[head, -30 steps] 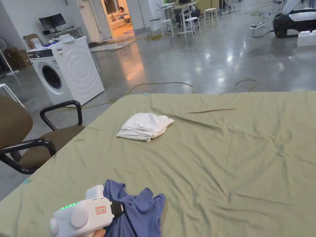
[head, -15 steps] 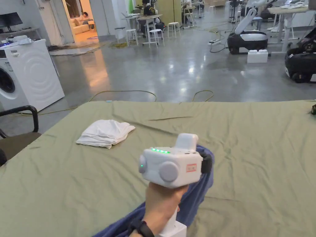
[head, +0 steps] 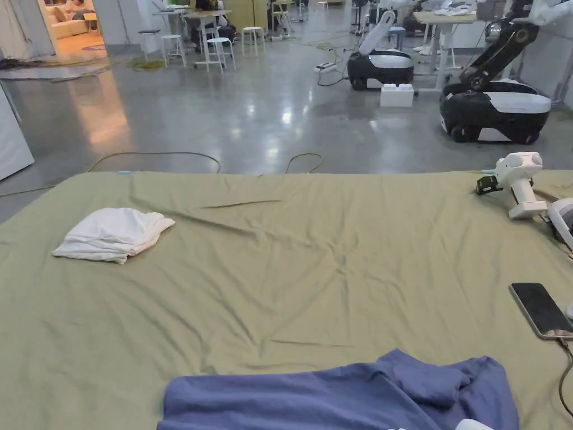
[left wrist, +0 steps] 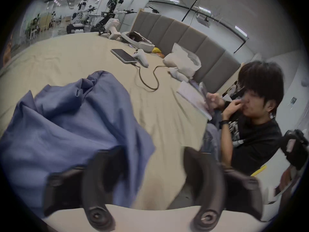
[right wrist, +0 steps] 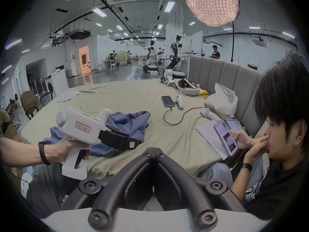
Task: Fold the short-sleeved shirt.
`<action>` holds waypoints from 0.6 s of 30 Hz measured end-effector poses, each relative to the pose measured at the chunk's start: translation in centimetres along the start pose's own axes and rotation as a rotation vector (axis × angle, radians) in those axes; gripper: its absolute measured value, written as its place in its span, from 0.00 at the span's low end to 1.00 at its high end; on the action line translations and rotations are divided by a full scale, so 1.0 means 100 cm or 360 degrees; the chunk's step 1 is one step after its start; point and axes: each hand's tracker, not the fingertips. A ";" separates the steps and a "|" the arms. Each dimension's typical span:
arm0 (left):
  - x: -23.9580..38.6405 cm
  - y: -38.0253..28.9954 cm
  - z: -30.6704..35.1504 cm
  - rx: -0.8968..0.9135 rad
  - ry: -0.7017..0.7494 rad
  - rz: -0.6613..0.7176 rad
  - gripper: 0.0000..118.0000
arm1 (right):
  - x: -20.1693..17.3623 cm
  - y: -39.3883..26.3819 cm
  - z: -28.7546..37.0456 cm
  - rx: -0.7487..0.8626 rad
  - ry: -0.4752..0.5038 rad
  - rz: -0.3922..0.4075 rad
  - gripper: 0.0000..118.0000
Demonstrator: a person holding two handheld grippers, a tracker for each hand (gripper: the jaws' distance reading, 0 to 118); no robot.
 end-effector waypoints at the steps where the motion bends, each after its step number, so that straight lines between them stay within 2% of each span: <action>1: 0.002 0.000 0.016 0.0043 0.0013 0.0010 0.81 | -0.001 0.001 -0.001 0.0011 0.0028 -0.0017 0.00; 3: 0.007 -0.006 0.061 0.0251 0.0208 -0.0011 0.81 | -0.003 0.004 -0.005 0.0048 0.0091 -0.0055 0.00; 6: 0.010 -0.016 0.140 0.0508 0.0301 -0.0047 0.81 | -0.011 0.016 -0.008 0.0137 0.0167 -0.0053 0.00; 10: 0.031 -0.018 0.256 0.0759 0.0711 -0.0081 0.81 | -0.025 0.040 -0.009 0.0260 0.0271 -0.0022 0.00; 13: 0.055 -0.034 0.336 0.1086 0.0991 -0.0075 0.81 | -0.034 0.057 -0.007 0.0371 0.0357 -0.0028 0.00; 16: 0.073 -0.061 0.387 0.1324 0.1278 -0.0163 0.80 | -0.041 0.073 -0.002 0.0464 0.0433 -0.0039 0.00; 18: 0.082 -0.073 0.399 0.1283 0.1572 -0.0187 0.79 | -0.045 0.082 0.001 0.0506 0.0468 -0.0030 0.00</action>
